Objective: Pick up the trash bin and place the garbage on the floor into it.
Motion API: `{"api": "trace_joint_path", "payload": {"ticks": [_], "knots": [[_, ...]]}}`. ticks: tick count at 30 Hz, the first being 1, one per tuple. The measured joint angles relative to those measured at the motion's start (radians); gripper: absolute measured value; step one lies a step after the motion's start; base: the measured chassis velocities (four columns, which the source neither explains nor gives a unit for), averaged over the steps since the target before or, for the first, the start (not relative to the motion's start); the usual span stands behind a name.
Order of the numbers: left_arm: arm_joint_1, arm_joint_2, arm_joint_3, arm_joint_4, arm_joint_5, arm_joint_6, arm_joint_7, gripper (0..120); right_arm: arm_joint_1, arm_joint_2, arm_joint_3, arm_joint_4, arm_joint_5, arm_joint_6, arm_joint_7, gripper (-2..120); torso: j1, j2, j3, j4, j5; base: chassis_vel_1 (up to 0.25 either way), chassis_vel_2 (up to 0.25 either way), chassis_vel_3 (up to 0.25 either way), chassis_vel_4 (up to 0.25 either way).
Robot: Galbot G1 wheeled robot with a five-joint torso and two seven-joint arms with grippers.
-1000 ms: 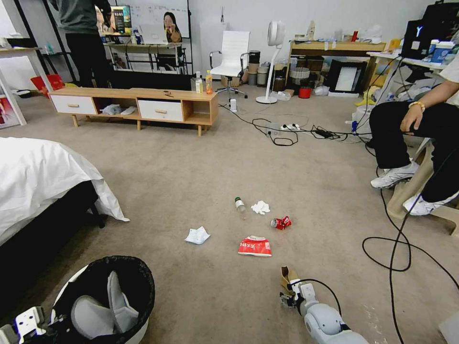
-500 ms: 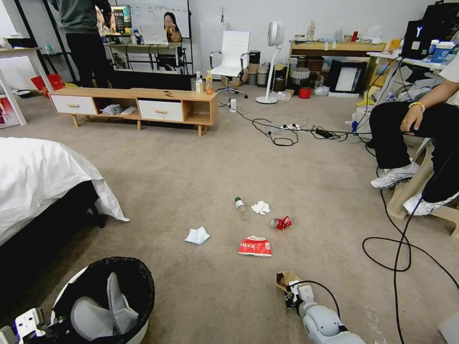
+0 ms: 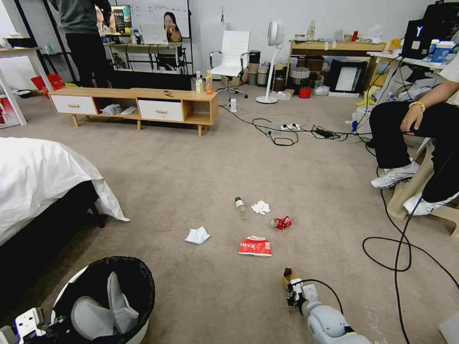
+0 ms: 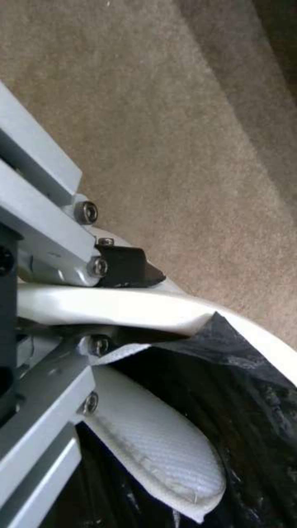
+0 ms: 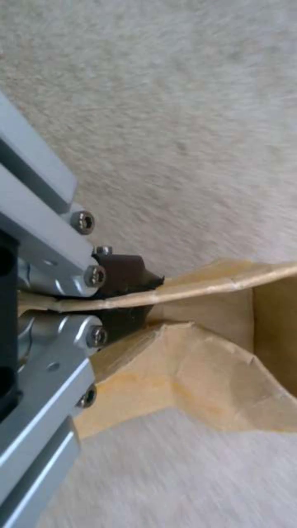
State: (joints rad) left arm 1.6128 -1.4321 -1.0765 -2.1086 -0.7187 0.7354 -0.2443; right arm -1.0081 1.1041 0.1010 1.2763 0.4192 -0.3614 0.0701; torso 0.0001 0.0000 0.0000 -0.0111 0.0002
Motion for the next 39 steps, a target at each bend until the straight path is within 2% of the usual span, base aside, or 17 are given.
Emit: {"api": "trace_joint_path", "payload": {"ticks": [7,10,12,14,15,17,21,23,27,30,34,36,39], "knots": [[-0.003,0.004,0.001,-0.010,-0.006,0.000,0.000,2,-0.045,-0.100,0.035,0.159,0.063,-0.022,0.021,0,0.000,0.000,0.000,-0.0001,-0.0001,0.000,0.000,0.000,0.000],[-0.003,0.007,-0.004,-0.021,-0.017,0.000,-0.002,2,-0.077,-0.163,0.077,0.297,0.100,-0.043,0.031,0,0.000,0.000,0.000,-0.0002,-0.0001,0.000,0.000,0.000,0.000],[-0.003,0.008,-0.004,-0.023,-0.019,0.000,-0.002,2,-0.084,-0.177,0.087,0.330,0.110,-0.047,0.034,0,0.000,0.000,0.000,0.0000,-0.0001,0.000,0.000,0.000,0.000],[-0.003,0.008,-0.004,-0.033,-0.022,0.000,-0.004,2,-0.103,-0.219,0.118,0.444,0.148,-0.061,0.044,0,0.000,0.000,0.000,0.0001,-0.0001,0.000,0.000,0.000,0.000],[-0.003,0.008,-0.004,-0.033,-0.022,0.000,-0.004,2,-0.103,-0.219,0.118,0.444,0.148,-0.061,0.044,0,0.000,0.000,0.000,0.0001,-0.0001,0.000,0.000,0.000,0.000],[-0.001,0.007,-0.001,-0.046,-0.024,0.000,-0.005,2,-0.119,-0.265,0.144,0.582,0.214,-0.080,0.061,0,0.000,0.000,0.000,-0.0001,0.0000,0.000,0.000,0.000,0.000],[0.002,0.008,0.004,-0.055,-0.025,0.000,-0.006,2,-0.119,-0.294,0.154,0.680,0.281,-0.093,0.078,0,0.000,0.000,0.000,-0.0002,-0.0003,0.000,0.000,0.000,0.000],[0.005,0.012,0.012,-0.065,-0.031,0.000,-0.007,2,-0.092,-0.315,0.149,0.795,0.382,-0.096,0.100,0,0.000,0.000,0.000,0.0000,-0.0004,0.000,0.000,0.000,0.000],[0.002,0.027,0.014,-0.071,-0.051,0.000,-0.018,2,-0.015,-0.326,0.108,0.904,0.495,-0.087,0.124,0,0.000,0.000,0.000,0.0001,-0.0005,0.000,0.000,0.000,0.000],[0.000,0.038,0.011,-0.072,-0.064,0.000,-0.025,2,0.038,-0.324,0.074,0.933,0.540,-0.073,0.139,0,0.000,0.000,0.000,0.0000,-0.0004,0.000,0.000,0.000,0.000],[-0.001,0.044,0.009,-0.072,-0.069,0.000,-0.028,2,0.074,-0.317,0.047,0.943,0.564,-0.059,0.146,0,0.000,0.000,0.000,0.0000,-0.0004,0.000,0.000,0.000,0.000],[0.001,0.055,0.013,-0.078,-0.081,0.000,-0.033,2,0.176,-0.290,-0.030,0.945,0.622,-0.002,0.144,0,0.000,0.000,0.000,0.0000,-0.0003,0.000,0.000,0.000,0.000],[0.001,0.059,0.016,-0.081,-0.086,0.000,-0.036,2,0.234,-0.273,-0.068,0.942,0.644,0.020,0.135,0,0.000,0.000,0.000,-0.0002,-0.0004,0.000,0.000,0.000,0.000]]}}
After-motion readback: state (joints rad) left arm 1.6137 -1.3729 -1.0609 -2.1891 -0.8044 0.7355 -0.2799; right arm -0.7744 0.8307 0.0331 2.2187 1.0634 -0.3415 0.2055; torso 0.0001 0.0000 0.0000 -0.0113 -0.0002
